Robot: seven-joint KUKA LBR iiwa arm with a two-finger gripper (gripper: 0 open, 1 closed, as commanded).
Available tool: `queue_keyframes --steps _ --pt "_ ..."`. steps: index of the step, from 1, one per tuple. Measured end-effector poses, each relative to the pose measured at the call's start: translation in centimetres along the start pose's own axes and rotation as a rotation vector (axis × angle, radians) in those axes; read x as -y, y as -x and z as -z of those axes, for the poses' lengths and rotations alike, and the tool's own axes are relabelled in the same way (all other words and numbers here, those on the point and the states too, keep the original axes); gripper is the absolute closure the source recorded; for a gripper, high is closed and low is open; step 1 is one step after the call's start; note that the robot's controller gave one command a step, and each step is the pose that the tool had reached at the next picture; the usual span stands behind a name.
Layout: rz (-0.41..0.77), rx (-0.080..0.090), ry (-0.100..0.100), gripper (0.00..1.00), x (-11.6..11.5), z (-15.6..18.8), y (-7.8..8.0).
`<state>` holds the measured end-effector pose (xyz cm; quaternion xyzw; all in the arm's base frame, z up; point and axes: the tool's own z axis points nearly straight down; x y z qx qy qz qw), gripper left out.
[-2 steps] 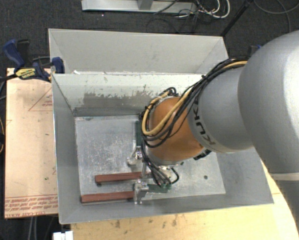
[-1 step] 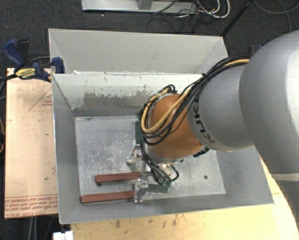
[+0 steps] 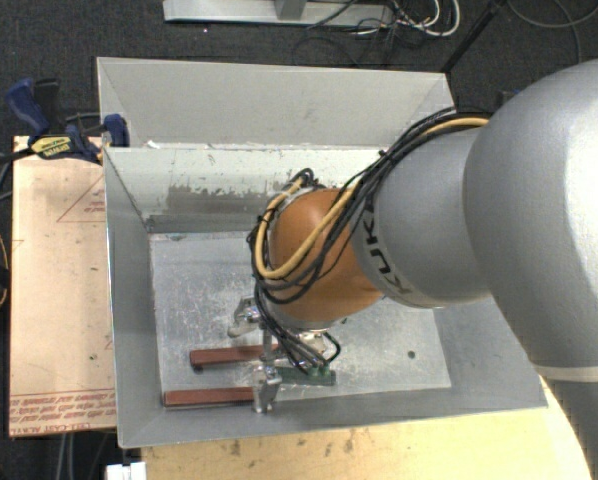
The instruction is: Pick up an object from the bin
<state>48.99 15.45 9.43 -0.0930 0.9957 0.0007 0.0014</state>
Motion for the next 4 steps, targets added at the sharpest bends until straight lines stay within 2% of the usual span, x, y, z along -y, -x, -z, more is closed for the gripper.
queue_keyframes --steps 1,4 --pt "-0.207 0.007 0.004 1.00 -1.1 -1.9 -0.5" --pt "-0.207 0.002 0.001 1.00 -1.0 -0.5 -0.6"
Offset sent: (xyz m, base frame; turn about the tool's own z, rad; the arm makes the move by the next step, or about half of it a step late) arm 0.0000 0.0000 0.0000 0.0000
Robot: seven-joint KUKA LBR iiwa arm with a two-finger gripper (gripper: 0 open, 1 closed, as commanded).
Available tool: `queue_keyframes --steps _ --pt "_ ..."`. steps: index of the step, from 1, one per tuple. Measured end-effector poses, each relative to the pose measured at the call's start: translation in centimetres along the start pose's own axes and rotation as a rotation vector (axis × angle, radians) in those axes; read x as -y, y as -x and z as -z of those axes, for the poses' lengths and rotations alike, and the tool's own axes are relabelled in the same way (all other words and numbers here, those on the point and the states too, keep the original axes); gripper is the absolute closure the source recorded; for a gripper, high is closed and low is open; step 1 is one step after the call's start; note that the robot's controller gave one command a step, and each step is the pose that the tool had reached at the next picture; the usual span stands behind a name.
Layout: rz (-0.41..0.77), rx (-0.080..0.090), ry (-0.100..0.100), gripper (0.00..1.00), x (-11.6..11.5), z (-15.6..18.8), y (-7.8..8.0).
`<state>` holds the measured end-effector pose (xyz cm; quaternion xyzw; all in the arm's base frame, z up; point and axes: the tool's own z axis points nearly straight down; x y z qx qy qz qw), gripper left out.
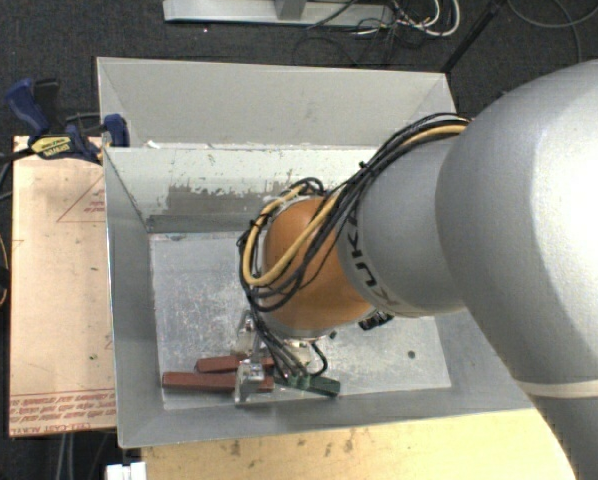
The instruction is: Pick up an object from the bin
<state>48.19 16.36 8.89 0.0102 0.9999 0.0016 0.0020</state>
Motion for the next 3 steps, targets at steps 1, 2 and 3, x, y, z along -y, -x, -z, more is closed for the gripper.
queue_keyframes --steps 1,2,3 --pt "-0.001 -0.001 -0.001 1.00 0.0 0.4 0.0" --pt "-0.001 -0.004 -0.002 1.00 0.0 1.0 -0.1" --pt "-0.001 -0.010 -0.004 1.00 0.1 2.1 -0.2"
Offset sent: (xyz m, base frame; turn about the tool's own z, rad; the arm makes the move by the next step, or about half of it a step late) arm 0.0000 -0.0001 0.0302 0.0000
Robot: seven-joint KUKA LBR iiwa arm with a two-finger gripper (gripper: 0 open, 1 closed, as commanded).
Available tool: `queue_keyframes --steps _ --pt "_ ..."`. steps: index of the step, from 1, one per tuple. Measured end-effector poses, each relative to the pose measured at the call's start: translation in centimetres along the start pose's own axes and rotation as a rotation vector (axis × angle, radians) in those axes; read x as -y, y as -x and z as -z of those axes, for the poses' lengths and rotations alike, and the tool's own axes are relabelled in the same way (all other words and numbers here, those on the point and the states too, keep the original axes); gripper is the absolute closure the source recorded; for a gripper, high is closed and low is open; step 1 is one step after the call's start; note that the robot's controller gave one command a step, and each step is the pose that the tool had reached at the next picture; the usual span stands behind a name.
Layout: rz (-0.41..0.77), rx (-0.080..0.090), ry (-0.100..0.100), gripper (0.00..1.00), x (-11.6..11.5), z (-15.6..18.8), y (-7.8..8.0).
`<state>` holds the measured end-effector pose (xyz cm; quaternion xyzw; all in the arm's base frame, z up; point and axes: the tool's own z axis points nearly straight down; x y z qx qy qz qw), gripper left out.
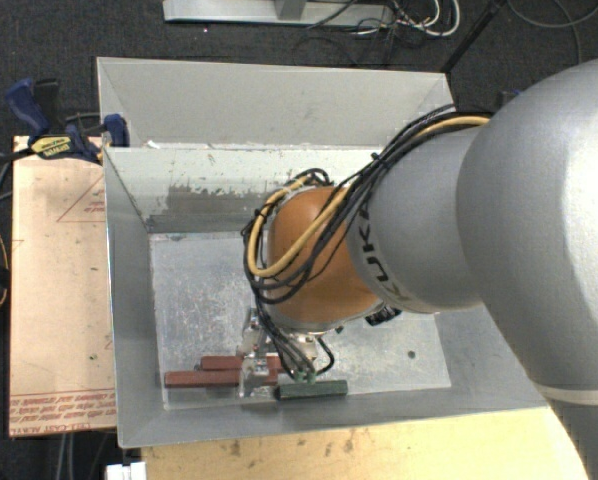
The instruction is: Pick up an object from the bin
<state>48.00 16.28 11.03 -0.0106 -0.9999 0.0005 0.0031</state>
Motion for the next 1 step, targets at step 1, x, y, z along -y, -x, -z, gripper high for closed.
queue_keyframes --steps 1 --pt "0.000 0.004 0.002 1.00 -0.03 1.92 0.06"
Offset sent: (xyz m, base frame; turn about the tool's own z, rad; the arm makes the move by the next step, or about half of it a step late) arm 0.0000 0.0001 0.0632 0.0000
